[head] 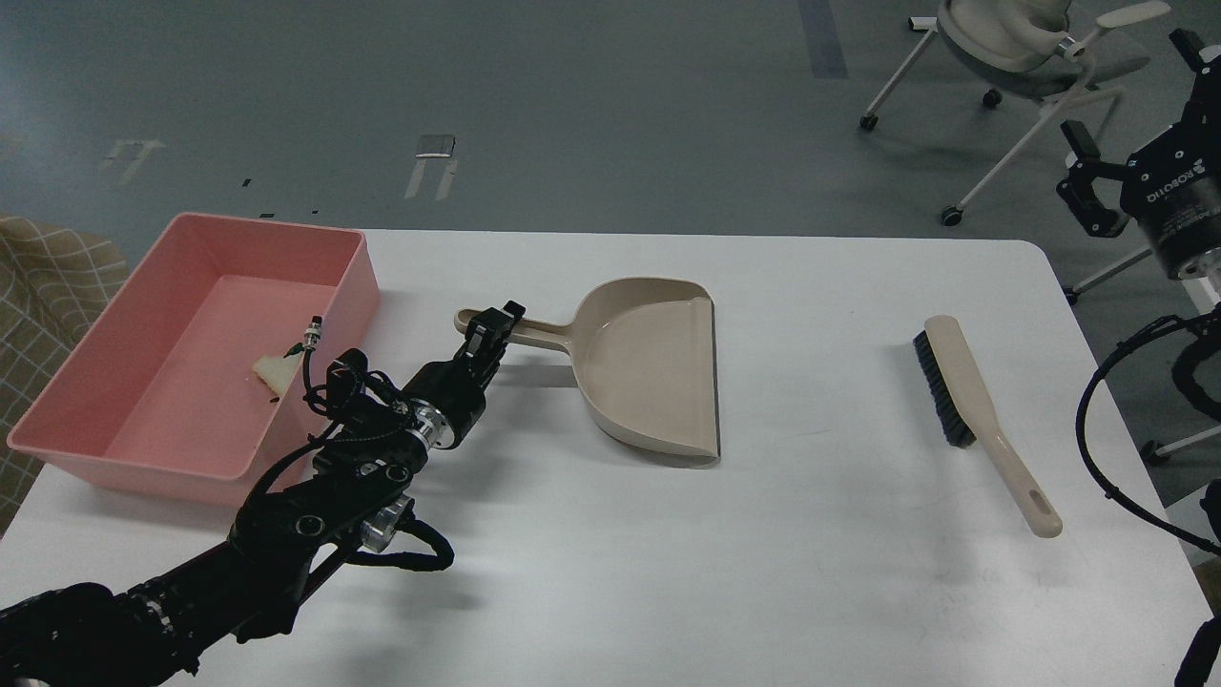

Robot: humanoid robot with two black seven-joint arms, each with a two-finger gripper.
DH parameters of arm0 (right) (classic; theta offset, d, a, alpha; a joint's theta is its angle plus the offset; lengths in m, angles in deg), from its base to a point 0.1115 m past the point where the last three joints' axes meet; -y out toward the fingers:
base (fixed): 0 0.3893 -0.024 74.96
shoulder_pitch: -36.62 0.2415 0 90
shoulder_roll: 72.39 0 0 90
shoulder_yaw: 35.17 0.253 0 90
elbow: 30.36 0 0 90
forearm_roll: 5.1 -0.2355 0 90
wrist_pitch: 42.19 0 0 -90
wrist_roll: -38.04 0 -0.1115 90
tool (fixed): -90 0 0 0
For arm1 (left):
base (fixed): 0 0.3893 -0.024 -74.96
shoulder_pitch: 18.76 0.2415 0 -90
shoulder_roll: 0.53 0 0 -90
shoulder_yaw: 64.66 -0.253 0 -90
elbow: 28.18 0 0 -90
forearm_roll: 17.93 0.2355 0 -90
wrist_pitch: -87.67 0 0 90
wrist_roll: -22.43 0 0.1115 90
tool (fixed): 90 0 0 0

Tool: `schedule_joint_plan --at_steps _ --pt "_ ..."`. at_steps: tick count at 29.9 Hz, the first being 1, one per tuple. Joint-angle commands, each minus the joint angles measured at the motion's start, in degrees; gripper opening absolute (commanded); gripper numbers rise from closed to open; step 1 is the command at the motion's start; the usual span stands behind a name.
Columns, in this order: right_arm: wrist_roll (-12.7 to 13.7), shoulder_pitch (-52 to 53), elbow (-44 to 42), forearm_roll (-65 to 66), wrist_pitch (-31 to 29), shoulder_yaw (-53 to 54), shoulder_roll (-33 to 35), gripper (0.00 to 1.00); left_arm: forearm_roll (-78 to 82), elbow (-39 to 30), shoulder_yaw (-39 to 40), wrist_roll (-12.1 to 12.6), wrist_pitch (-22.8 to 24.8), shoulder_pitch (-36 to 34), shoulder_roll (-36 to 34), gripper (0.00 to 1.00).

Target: Sweep and dump garbage into bin

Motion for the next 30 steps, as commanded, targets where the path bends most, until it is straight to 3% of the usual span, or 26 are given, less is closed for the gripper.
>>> schedule_joint_plan --at_steps 1,3,4,5,13,19,30 --pt "0.0 -0.13 -0.05 0.0 0.0 -0.07 -0.26 1.0 -0.33 0.0 0.05 0.23 -0.82 0.05 -0.28 0.15" --pt "0.0 -0.3 -0.05 -0.09 0.0 -0.07 -0.26 1.0 -0.51 0.0 0.75 0.15 -1.27 0.13 -0.37 0.29" --pt "0.0 -0.39 -0.05 0.0 0.0 -0.07 -0.26 1.0 -0.68 0.0 1.1 0.06 -1.62 0.22 -0.37 0.59" --pt "0.0 -0.39 -0.05 0.0 0.0 -0.07 -0.26 1.0 -1.12 -0.18 1.19 0.06 -1.71 0.57 -0.46 0.81" --pt "0.0 -1.18 0.04 -0.09 0.0 0.28 -0.26 1.0 -1.74 -5.27 1.19 0.15 -1.8 0.93 -3.44 0.94" --pt "-0.09 -2.32 0.82 -0.09 0.0 0.46 -0.08 1.0 -1.83 -10.02 1.28 0.67 -1.97 0.93 -6.96 0.97" --pt "-0.09 -2.5 1.18 -0.09 0.0 0.46 -0.26 1.0 -2.0 -10.46 1.28 0.59 -1.36 -0.13 -13.81 0.97"
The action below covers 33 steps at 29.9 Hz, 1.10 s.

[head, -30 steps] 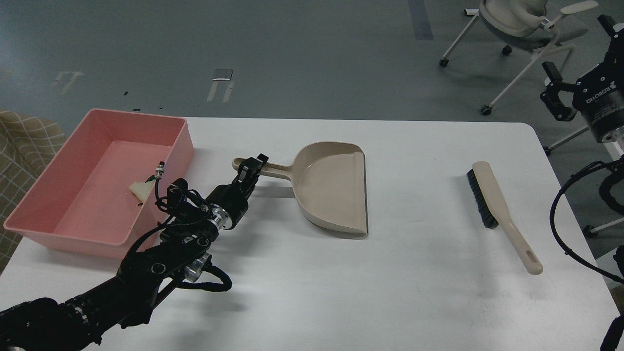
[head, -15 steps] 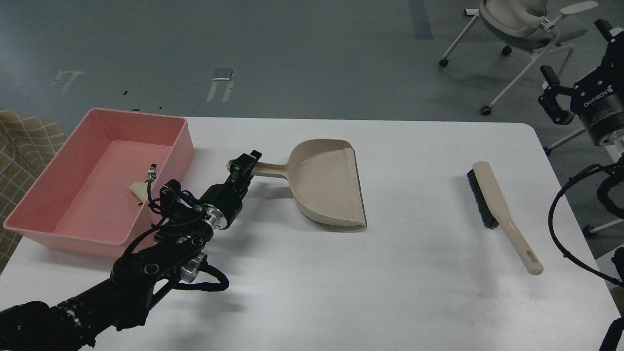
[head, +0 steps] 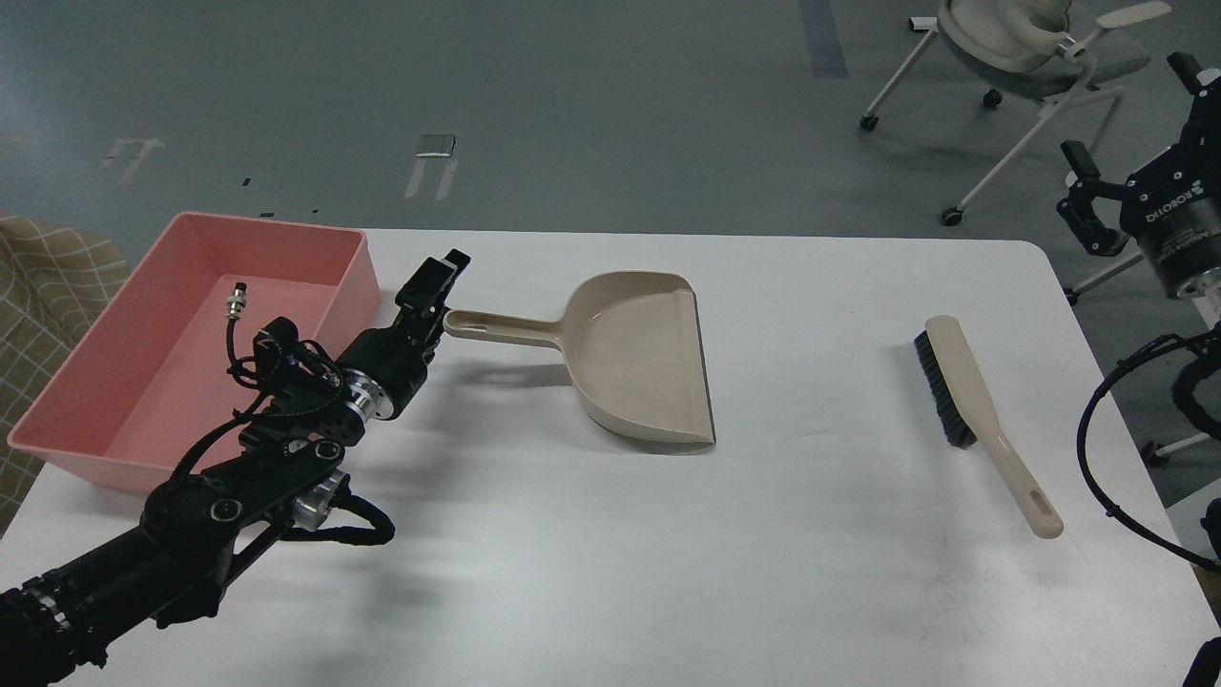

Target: Sweep and dump garbage into bin

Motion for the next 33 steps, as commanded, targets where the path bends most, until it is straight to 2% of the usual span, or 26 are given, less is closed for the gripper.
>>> schedule_joint_plan --at_steps 1,8,13,19,20,22,23,24,26,28,33 --pt "0.04 -0.1 0.01 0.0 0.0 -0.01 -0.17 1.0 -0.02 -0.01 -0.02 -0.06 0.18 -0.27 -1.65 0.97" --pt "0.04 -0.45 0.1 0.0 0.0 -0.01 0.18 1.0 -0.8 -0.18 1.73 -0.15 0.45 -2.64 -6.12 0.97" --pt "0.04 -0.37 0.37 0.09 0.0 -0.01 0.27 1.0 -3.71 -3.43 5.07 -0.59 0.62 -4.58 -9.55 0.97" --pt "0.04 -0.37 1.76 -0.08 0.0 2.18 0.18 1.0 -4.32 -5.02 12.79 -0.85 1.5 -6.07 -9.56 0.98" --pt "0.04 0.07 3.08 -0.08 0.0 3.41 -0.34 1.0 -5.02 -5.02 15.42 -1.9 1.94 -6.07 -8.51 0.97" --pt "0.04 0.43 3.88 -0.08 0.0 4.03 -0.43 1.0 -7.83 -5.02 19.22 -3.49 4.74 -5.72 -7.36 0.97" --pt "0.04 0.51 3.88 -0.08 0.0 4.21 -0.52 1.0 -10.71 -4.93 21.93 -3.4 7.97 -5.55 -6.84 0.97" --pt "0.04 0.51 3.88 -0.08 0.0 4.21 -0.52 1.0 -10.74 -4.93 21.95 -3.4 8.01 -5.55 -6.83 0.97" --pt "0.04 0.51 3.62 0.0 0.0 4.3 -0.26 1.0 -19.22 -4.32 26.5 -2.88 14.65 -5.28 -6.57 0.97" --pt "0.04 0.6 3.09 0.0 0.0 4.39 0.0 1.0 -26.08 -3.53 28.8 -2.09 17.66 -5.11 -6.57 0.98" --pt "0.04 1.39 3.09 -0.87 0.0 6.4 -0.52 1.0 -35.52 -3.0 29.95 -1.56 19.69 -4.23 -7.27 0.98"
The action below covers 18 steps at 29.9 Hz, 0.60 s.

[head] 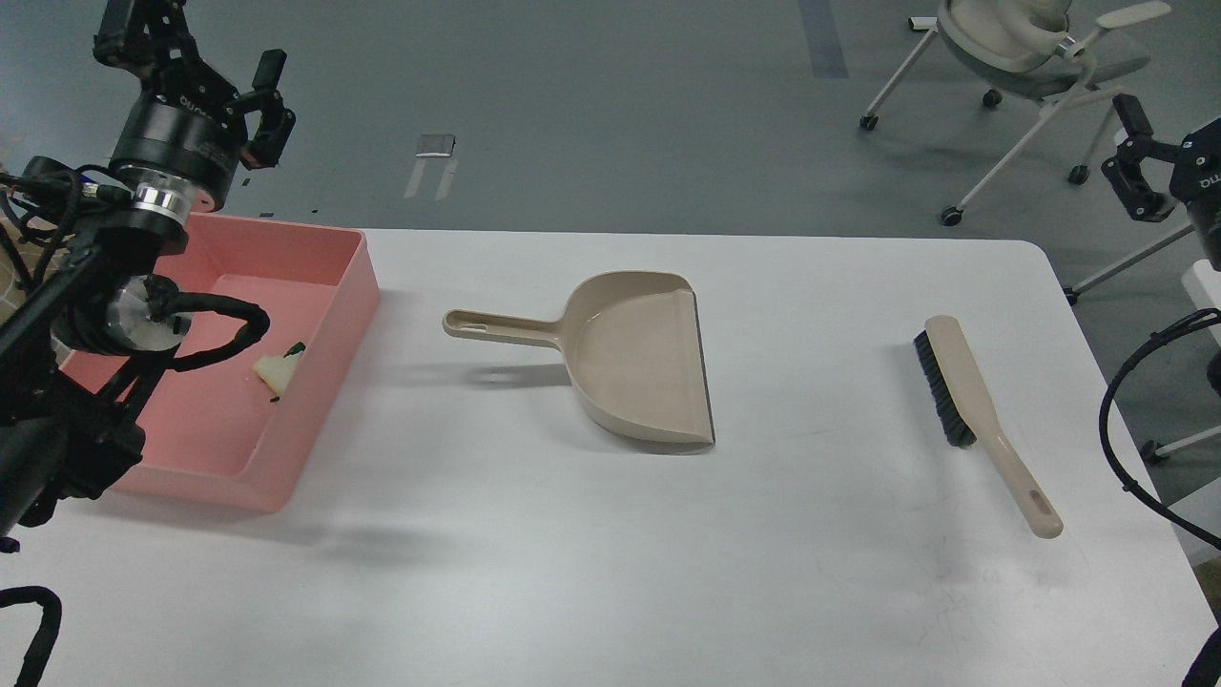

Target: Sweep and dump garbage into bin

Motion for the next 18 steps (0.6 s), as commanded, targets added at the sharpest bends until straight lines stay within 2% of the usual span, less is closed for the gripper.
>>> schedule_joint_plan --at_steps 1,7,18 --pt "-0.01 0.27 0.0 -2.15 0.0 1.63 -0.43 1.0 -4.94 0.17 0.52 0.16 2.05 0.7 -0.47 0.98" --pt "-0.01 -1.22 0.44 -6.38 0.0 1.72 -0.08 1.0 -5.29 0.17 2.62 0.33 6.62 3.34 -0.38 0.98" --pt "-0.01 -1.4 -0.08 -6.56 0.0 1.55 0.19 1.0 -5.38 1.32 4.47 0.6 8.56 4.84 -0.03 0.98"
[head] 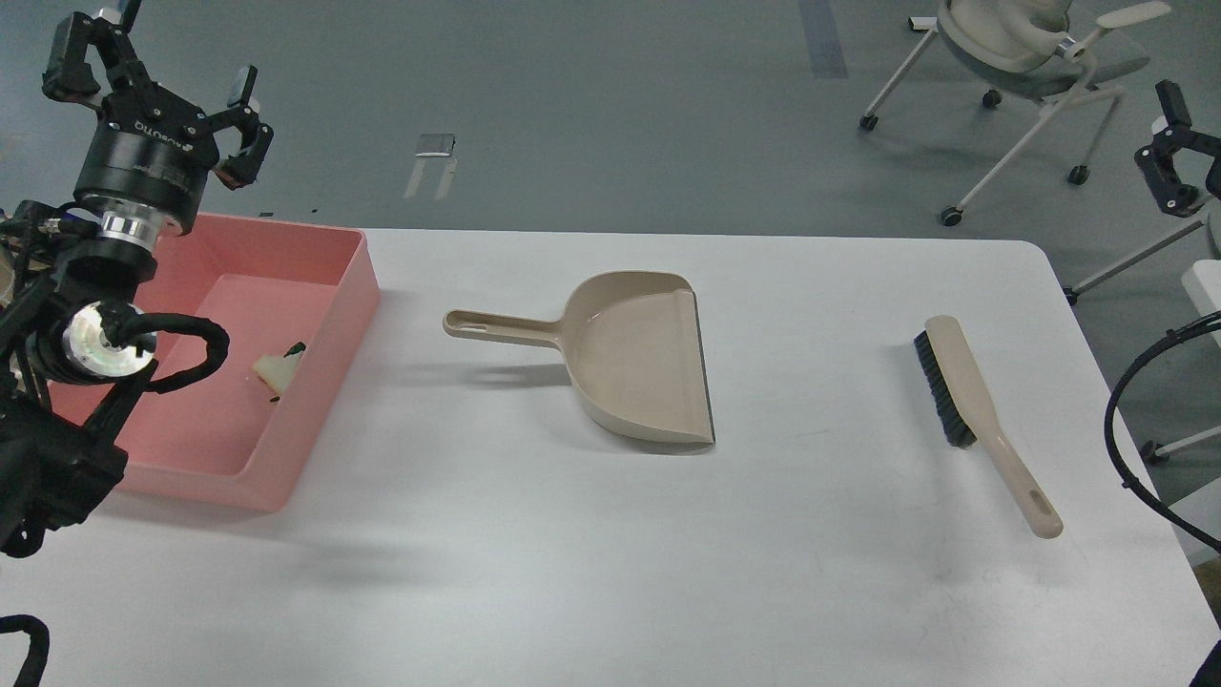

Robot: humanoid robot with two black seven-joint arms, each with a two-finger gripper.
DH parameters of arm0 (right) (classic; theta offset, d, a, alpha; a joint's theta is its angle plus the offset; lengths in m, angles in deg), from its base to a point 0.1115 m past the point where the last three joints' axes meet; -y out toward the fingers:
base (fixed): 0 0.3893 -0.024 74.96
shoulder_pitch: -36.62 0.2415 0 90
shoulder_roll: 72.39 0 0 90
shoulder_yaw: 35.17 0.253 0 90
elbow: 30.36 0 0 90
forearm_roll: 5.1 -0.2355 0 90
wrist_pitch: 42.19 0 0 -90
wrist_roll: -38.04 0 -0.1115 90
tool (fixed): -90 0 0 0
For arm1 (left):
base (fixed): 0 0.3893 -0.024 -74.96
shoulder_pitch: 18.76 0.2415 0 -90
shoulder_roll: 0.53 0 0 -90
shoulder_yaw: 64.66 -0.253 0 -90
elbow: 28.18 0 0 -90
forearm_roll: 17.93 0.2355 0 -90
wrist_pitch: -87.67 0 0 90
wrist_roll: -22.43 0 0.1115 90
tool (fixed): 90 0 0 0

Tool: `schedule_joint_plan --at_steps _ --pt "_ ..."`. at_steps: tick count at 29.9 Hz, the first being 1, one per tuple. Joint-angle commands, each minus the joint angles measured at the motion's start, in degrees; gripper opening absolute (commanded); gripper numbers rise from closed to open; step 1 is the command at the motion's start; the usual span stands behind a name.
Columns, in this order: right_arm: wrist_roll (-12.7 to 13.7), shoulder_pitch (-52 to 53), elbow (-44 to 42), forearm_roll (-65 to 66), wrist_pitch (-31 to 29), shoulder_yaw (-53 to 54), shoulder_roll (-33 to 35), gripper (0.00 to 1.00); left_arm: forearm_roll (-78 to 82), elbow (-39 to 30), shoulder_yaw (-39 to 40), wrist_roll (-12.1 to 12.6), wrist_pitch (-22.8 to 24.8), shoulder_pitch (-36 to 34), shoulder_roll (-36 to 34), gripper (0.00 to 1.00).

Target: Sweep and dump garbage into bin

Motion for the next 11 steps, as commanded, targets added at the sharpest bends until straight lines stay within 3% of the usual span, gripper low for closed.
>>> schedule_joint_plan --at_steps 1,11 --pt "-0.01 0.0 -0.11 0.0 0.0 -0.15 0.0 1.0 0.0 0.42 0.04 0.0 0.24 0.12 0.02 0.98" --pt "-0.01 -0.09 0.42 0.0 0.0 -0.06 0.09 1.0 0.0 0.42 0.13 0.0 0.15 1.7 -0.24 0.98"
